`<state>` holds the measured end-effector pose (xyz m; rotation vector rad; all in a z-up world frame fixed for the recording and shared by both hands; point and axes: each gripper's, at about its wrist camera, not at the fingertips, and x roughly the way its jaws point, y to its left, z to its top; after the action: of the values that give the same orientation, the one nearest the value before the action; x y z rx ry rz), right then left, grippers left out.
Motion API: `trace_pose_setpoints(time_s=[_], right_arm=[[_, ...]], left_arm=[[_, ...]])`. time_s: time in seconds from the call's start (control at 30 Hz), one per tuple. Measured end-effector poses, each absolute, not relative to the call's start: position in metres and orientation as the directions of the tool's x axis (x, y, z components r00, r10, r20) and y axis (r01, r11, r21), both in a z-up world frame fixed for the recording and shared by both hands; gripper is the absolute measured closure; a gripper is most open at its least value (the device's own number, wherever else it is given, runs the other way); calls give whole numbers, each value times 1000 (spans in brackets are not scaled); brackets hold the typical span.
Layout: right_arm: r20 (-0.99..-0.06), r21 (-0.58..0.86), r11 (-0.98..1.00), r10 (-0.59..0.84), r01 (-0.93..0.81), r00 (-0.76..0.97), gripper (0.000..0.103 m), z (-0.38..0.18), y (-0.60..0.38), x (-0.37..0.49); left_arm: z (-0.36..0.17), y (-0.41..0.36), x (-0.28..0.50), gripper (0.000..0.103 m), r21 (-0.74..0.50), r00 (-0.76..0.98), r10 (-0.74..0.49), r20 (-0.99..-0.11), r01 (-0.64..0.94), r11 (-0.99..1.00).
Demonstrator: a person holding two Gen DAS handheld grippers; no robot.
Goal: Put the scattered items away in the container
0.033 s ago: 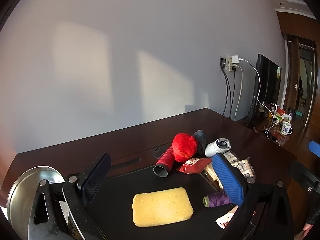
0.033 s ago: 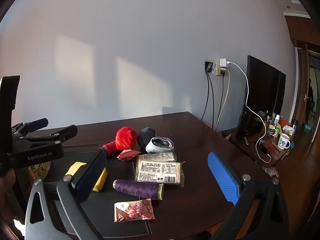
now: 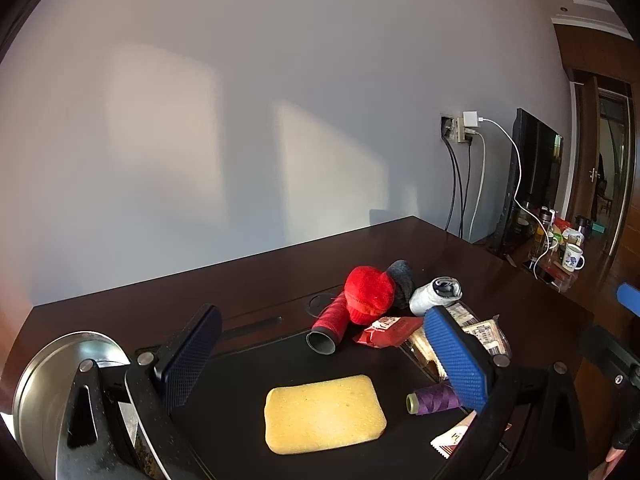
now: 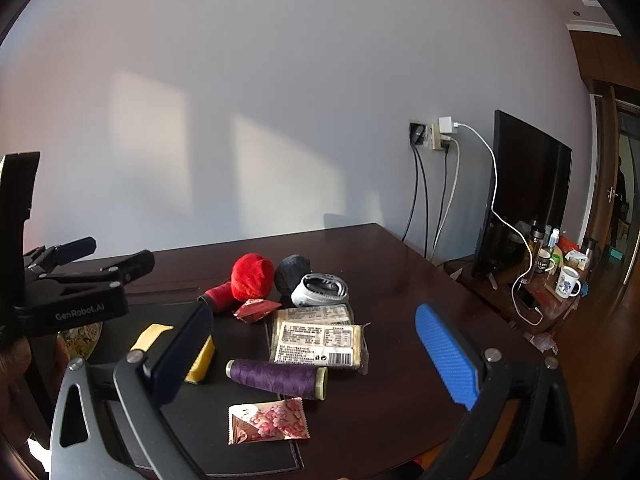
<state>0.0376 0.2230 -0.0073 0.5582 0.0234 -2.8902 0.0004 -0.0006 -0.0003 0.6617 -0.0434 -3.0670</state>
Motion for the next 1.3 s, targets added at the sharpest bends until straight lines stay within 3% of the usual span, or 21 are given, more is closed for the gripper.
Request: trace_pose_setpoints(time_s=[1.3], right_arm=[[-363,17,-980,-190,197,-912,0,-12,221,38]], left_arm=[[-6,-10,-5,1,15,-909,-16,-416,10,-1000]])
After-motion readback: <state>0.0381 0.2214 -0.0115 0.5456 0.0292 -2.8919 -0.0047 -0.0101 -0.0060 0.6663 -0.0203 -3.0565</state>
